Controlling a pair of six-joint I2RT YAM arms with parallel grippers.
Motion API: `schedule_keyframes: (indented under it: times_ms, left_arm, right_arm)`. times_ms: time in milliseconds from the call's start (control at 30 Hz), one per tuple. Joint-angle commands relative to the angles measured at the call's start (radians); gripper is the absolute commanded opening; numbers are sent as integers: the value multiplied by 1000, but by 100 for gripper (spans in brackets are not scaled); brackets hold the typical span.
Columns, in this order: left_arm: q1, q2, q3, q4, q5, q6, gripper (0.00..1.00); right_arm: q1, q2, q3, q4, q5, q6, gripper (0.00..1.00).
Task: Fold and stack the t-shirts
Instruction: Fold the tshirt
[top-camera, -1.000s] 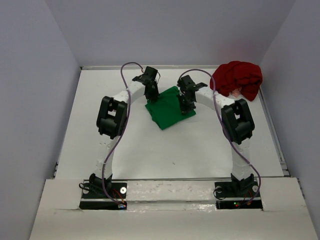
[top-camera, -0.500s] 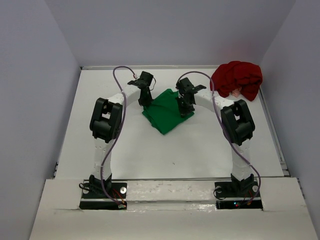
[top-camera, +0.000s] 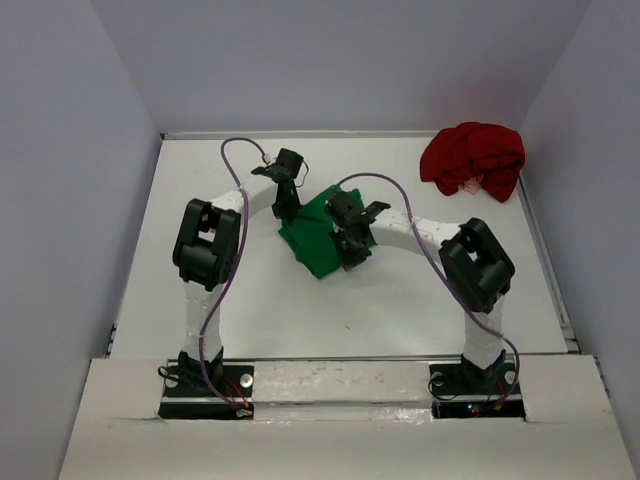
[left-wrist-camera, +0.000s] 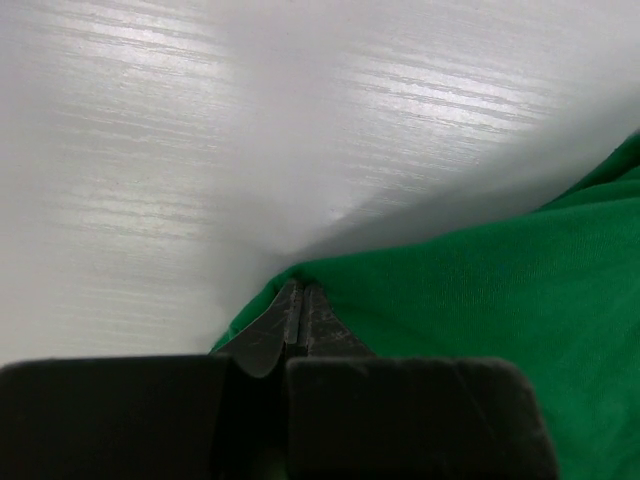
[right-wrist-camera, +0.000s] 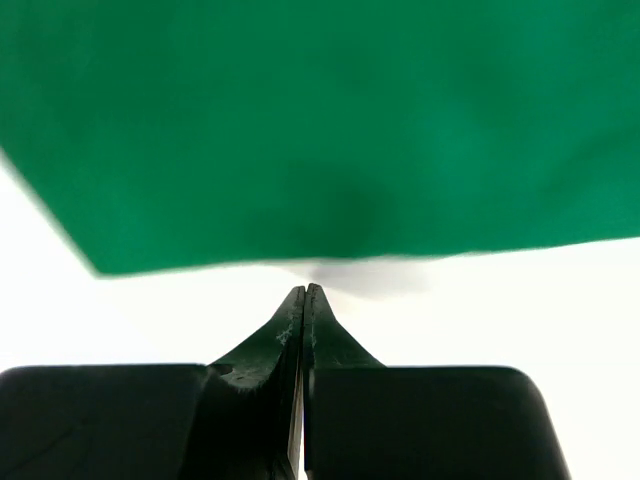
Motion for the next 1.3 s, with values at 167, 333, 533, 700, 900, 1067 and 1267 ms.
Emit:
schedule_keyframes:
  times_ms: [167,333,533,700,900,1067,1267]
  left_arm:
    - [-23,-44,42,24,4,44,0]
    - [-26,-31,74,18,3,64,0]
    - [-39,-77,73,12,-52,61,68]
    - [-73,-163,89,-34,-143,64,86]
    - [-122,-264,76,-77,-194,54,90]
    - [-147,-329,37,-76,-195,38,83]
    - [-159,-338,-9,-66,-161,0,0]
  right_arm:
    - [223,-108,90,-116,234,115,0]
    - [236,-134,255,-237,312,106,0]
    - [194,-50,389,-267,377,-8,0]
    - [96,44,425,-184,325,-74,0]
    - [-19,158,487,-106,254,-140,0]
    - [-88,242,605,-124,217,-184,0]
    - [-129,268,670,-149,179,-195,0]
